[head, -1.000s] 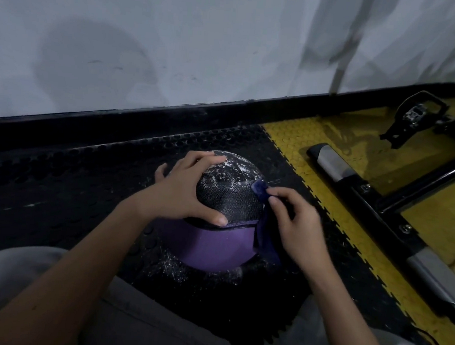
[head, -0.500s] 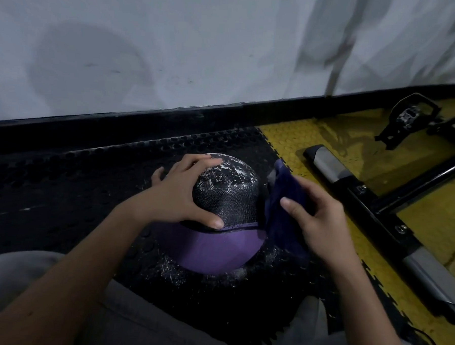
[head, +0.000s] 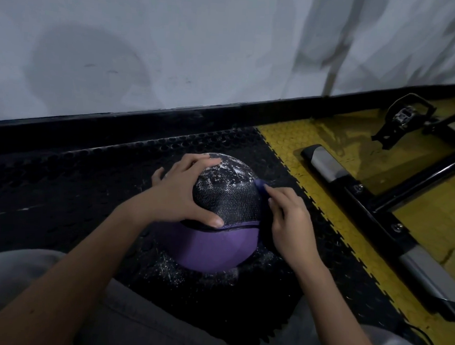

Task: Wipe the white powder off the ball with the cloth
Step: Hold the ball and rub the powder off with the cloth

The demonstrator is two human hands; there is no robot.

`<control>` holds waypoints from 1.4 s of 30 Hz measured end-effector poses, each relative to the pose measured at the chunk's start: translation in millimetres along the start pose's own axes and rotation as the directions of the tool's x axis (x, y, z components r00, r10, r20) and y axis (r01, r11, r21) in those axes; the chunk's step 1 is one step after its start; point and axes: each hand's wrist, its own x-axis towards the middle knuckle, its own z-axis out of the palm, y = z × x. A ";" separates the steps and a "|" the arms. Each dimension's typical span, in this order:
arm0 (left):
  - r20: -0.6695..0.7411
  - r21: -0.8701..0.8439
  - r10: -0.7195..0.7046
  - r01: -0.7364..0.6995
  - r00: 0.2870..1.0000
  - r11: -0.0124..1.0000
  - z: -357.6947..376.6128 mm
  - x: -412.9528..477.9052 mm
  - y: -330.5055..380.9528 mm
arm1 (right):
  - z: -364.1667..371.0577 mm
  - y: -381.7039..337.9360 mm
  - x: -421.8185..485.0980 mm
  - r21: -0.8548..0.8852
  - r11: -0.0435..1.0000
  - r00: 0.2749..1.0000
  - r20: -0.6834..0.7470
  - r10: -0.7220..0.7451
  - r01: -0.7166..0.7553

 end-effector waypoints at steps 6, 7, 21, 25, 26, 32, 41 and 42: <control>0.025 0.016 -0.007 0.007 1.000 1.000 -2.0 -0.1 -1.8 | 1.7 -20.3 -6.8 0.038 0.981 0.979 -0.077 -0.188 0.191; 0.024 0.014 -0.004 0.004 1.000 1.000 -1.6 0.1 -1.0 | 1.6 -12.4 -2.5 0.036 0.989 0.986 -0.084 -0.142 0.145; 0.010 -0.001 -0.012 0.012 1.000 1.000 -2.1 -0.5 -1.7 | 7.9 -19.0 4.3 -0.125 0.970 0.975 -0.046 -0.216 0.209; 0.000 0.005 0.015 -0.015 1.000 1.000 3.4 1.3 2.7 | -1.6 13.5 21.7 -0.047 0.998 0.999 -0.015 0.051 -0.052; -0.007 0.015 0.020 -0.020 1.000 1.000 4.9 1.8 3.1 | -2.6 9.1 19.6 -0.050 0.998 0.999 -0.025 0.037 -0.038; -0.003 0.019 0.001 -0.001 1.000 1.000 0.8 -0.8 -0.1 | 4.7 -38.9 -1.5 -0.123 0.933 0.940 0.015 -0.340 0.339; -0.007 0.018 0.028 -0.028 1.000 0.999 5.4 1.8 4.4 | -2.0 -4.0 14.3 -0.071 0.997 0.998 -0.037 -0.046 0.043; -0.008 0.021 0.021 -0.020 1.000 1.000 4.5 1.1 3.8 | -0.1 -16.0 8.6 -0.074 0.991 0.991 -0.055 -0.120 0.115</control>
